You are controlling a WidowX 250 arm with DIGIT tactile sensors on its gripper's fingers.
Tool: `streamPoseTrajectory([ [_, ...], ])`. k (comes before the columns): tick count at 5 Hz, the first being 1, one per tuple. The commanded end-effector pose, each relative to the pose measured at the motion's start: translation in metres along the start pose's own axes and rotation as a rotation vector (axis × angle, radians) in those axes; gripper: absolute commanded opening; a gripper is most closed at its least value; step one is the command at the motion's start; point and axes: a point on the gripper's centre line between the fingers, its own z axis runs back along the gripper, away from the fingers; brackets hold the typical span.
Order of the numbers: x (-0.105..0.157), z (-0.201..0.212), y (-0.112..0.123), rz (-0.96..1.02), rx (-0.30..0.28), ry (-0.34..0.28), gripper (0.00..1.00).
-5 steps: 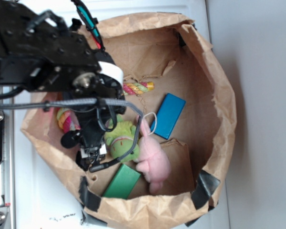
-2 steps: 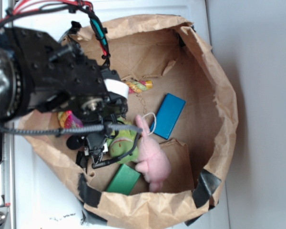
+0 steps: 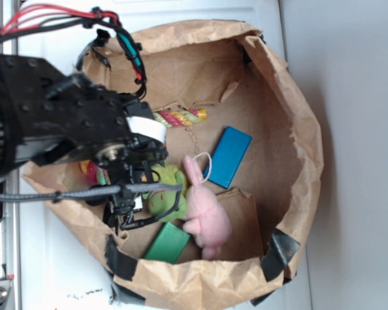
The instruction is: Grab the multicolored rope.
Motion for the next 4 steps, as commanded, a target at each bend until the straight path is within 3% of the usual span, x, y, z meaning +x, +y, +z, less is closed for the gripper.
streamPoseTrajectory([
  [1,-0.0075,0.0208,-0.0004,-0.048,-0.046,-0.008,1.00],
  [4,-0.0093,0.0276,-0.0041,-0.052,-0.062,-0.003,1.00],
])
